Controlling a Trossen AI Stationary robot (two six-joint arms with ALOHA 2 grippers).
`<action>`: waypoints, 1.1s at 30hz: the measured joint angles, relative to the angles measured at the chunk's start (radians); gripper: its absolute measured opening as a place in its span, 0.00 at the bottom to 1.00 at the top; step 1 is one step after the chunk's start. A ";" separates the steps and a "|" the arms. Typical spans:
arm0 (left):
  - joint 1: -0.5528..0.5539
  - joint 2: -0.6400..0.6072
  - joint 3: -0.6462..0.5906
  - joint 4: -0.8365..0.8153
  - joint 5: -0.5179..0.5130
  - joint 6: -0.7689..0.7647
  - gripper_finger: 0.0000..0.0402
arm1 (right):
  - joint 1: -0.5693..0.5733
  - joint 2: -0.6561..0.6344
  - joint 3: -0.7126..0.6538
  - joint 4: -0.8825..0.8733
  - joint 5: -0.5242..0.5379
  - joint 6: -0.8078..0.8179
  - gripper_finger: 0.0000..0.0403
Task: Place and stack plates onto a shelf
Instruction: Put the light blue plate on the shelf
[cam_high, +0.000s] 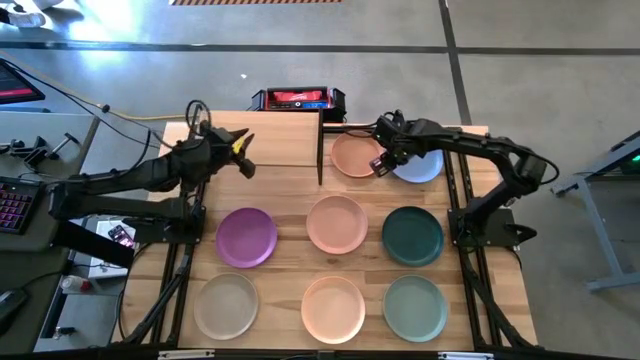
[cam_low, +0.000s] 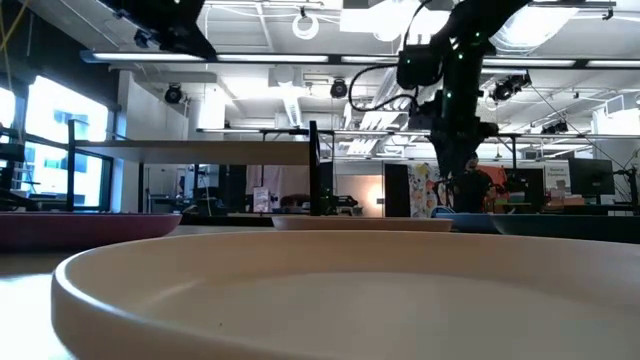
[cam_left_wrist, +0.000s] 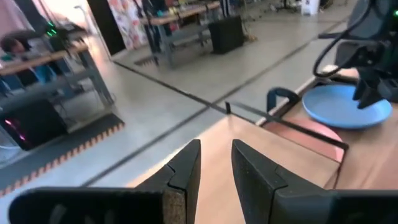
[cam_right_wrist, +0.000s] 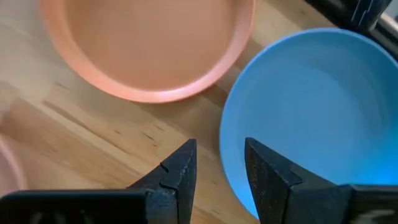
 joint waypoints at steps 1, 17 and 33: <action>0.014 0.012 0.000 -0.006 0.022 -0.011 0.19 | -0.004 0.009 0.000 -0.001 0.000 0.000 0.28; 0.085 0.106 0.000 -0.018 0.095 -0.073 0.19 | -0.013 0.162 0.000 -0.006 0.005 -0.002 0.28; 0.085 0.105 0.000 -0.018 0.094 -0.074 0.19 | -0.013 0.266 0.000 -0.009 0.031 -0.002 0.28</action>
